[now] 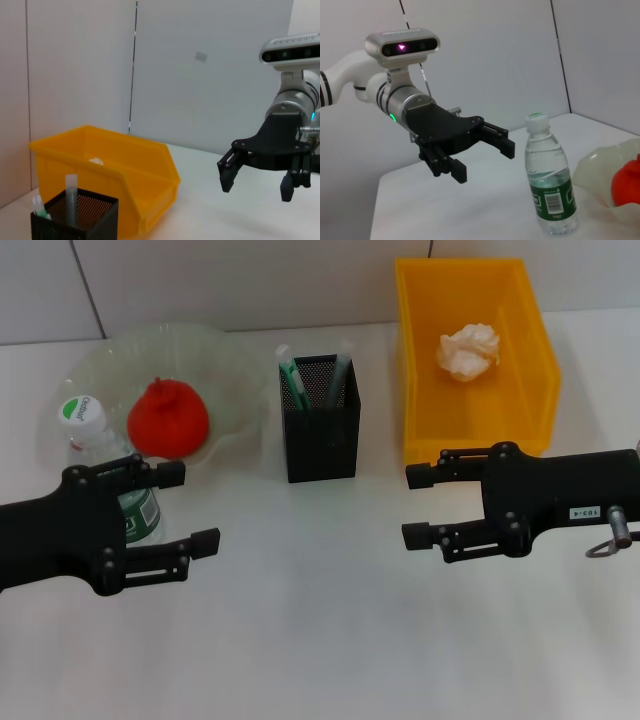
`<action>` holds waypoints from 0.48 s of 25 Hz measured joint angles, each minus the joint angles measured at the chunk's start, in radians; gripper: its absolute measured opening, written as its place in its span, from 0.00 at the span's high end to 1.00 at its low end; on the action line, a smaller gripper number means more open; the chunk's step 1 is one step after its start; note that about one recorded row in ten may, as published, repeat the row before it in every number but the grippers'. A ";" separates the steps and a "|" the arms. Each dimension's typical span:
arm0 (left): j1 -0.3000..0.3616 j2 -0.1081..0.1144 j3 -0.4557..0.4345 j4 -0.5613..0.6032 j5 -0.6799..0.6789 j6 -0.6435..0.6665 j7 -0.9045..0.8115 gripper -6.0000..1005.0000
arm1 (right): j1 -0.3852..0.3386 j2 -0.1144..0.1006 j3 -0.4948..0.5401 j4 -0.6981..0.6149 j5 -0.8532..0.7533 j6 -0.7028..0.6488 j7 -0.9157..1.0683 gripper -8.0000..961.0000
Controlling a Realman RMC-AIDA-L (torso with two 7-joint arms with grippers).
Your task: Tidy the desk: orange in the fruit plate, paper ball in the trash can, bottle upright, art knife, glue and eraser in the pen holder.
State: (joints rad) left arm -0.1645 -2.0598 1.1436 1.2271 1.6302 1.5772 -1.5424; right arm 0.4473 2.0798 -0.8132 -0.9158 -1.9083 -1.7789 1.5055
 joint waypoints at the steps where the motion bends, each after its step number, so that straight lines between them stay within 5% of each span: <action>1: -0.003 -0.003 -0.001 -0.002 0.018 -0.001 -0.001 0.17 | 0.000 0.000 -0.004 0.001 0.000 0.000 0.001 0.21; 12: -0.003 -0.003 -0.014 -0.014 0.028 0.002 -0.002 0.17 | 0.001 0.000 -0.008 0.008 0.000 0.003 0.001 0.21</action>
